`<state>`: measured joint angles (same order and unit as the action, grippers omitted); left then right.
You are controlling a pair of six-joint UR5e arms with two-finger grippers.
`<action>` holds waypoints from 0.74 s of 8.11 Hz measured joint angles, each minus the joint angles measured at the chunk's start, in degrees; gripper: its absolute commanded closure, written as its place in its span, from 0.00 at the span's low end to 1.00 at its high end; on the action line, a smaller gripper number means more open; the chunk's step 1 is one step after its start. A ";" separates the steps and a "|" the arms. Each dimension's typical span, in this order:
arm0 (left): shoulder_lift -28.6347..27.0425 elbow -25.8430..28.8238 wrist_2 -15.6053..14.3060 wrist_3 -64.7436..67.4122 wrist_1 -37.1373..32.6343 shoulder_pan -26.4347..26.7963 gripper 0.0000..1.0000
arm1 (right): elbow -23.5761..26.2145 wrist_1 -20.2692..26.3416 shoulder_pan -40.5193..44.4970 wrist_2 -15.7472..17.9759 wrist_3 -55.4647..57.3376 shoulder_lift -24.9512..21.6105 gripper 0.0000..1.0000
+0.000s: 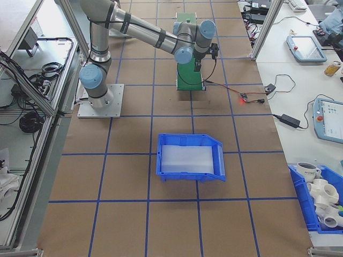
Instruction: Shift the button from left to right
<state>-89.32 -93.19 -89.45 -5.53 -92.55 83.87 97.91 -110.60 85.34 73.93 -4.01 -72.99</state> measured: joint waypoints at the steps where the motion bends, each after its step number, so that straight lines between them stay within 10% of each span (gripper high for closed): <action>1: -0.19 0.14 -0.50 -0.27 -0.11 -0.05 0.00 | 0.00 0.15 0.00 -0.02 -0.04 -0.02 0.00; 6: 0.15 0.70 -0.94 -0.49 -0.17 0.04 0.00 | 0.08 0.45 0.00 -0.18 -0.28 0.00 0.00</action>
<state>-89.17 -92.49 -90.38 -6.02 -92.72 83.91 97.99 -110.15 85.34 73.76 -4.29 -72.99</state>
